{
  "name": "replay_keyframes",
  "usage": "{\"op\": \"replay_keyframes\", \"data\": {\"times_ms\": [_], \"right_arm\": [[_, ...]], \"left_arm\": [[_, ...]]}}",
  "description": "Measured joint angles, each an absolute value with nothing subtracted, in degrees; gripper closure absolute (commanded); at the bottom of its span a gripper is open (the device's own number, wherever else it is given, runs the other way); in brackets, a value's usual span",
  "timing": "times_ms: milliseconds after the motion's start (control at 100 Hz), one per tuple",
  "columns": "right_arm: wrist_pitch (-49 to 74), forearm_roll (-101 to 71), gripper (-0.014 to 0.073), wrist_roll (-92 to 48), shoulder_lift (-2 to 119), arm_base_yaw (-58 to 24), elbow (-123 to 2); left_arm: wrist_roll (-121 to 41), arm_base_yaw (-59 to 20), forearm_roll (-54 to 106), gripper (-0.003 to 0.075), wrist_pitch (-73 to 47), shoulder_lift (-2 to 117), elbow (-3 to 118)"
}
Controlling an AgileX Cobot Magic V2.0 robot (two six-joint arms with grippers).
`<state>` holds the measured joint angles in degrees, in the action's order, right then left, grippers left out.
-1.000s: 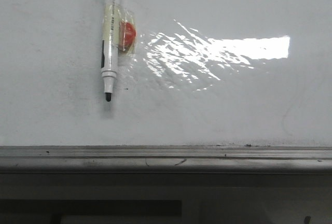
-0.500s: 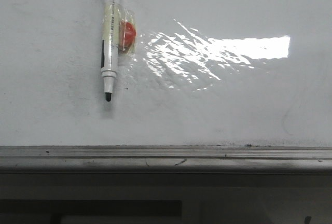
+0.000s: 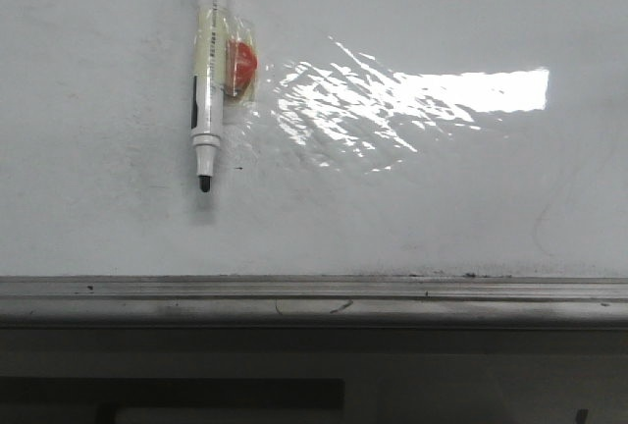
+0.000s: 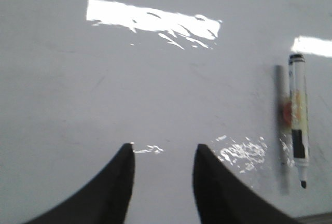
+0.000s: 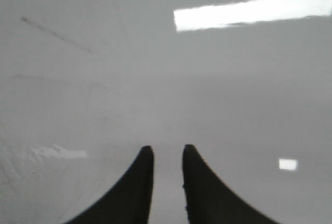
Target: Write number 9 on whiteboard
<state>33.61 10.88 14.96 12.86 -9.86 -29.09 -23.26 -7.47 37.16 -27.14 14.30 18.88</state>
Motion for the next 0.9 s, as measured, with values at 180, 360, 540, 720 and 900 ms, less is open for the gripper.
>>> {"op": "replay_keyframes", "data": {"times_ms": [180, 360, 540, 720, 900], "right_arm": [[39.36, 10.99, 0.0154, 13.67, 20.65, -12.31, -33.57], [40.28, 10.99, 0.0154, 13.29, 22.0, -14.96, -33.79], [40.27, 10.99, 0.0154, 13.25, 22.0, -15.44, -33.79], [40.31, 10.99, 0.0154, 13.16, 22.0, -15.44, -33.79], [40.31, 10.99, 0.0154, 13.16, 22.0, -15.44, -33.79]], "left_arm": [[-36.47, -7.47, 44.63, 0.0332, -37.01, 30.81, 26.1], [-44.09, -9.35, 51.56, 0.0332, -40.62, 42.92, 29.14], [-45.56, -19.56, 54.62, 0.0332, -33.18, 47.86, 31.22], [-45.56, -33.86, 58.26, 0.0332, -19.8, 53.75, 31.74], [-45.56, -43.05, 63.86, 0.0332, -7.02, 59.71, 31.74]]}}
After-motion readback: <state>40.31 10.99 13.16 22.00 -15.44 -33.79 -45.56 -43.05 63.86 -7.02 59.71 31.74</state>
